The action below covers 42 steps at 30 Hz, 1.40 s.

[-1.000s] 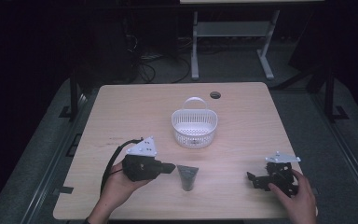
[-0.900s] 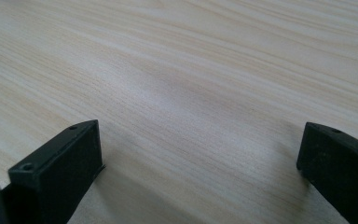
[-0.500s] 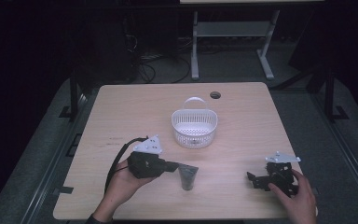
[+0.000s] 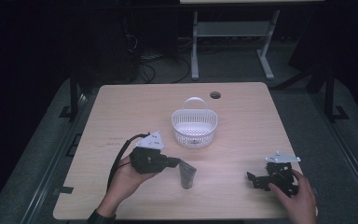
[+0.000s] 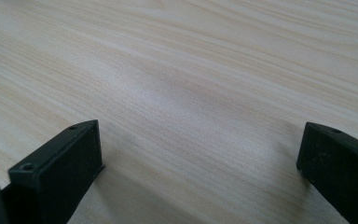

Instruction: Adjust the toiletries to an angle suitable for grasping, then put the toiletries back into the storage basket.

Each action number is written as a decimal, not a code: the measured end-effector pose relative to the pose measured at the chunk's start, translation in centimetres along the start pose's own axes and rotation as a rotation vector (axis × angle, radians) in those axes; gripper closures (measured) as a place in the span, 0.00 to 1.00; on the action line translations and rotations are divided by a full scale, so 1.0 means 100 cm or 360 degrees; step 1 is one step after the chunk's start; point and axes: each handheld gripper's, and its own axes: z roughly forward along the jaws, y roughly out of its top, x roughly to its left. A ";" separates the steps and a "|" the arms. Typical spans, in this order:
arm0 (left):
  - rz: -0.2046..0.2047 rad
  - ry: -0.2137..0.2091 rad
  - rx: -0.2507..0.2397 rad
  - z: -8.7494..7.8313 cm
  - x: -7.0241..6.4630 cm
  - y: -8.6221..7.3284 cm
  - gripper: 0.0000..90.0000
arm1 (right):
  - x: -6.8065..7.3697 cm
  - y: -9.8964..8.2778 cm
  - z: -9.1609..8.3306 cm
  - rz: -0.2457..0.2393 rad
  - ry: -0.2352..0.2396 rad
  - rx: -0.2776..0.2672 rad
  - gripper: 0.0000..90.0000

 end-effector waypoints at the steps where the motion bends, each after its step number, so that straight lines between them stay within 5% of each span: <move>1: 0.0006 0.0002 0.0002 0.000 0.001 0.000 1.00 | 0.000 0.000 0.000 0.0001 0.0001 0.0000 0.00; 24: 0.0010 0.0016 -0.0010 0.003 0.012 0.006 0.98 | 0.000 0.000 0.000 0.0006 0.0001 0.0000 0.00; 42: -0.0011 0.0046 -0.0007 0.000 -0.002 0.010 0.28 | 0.000 0.000 0.000 0.0001 0.0000 0.0000 0.00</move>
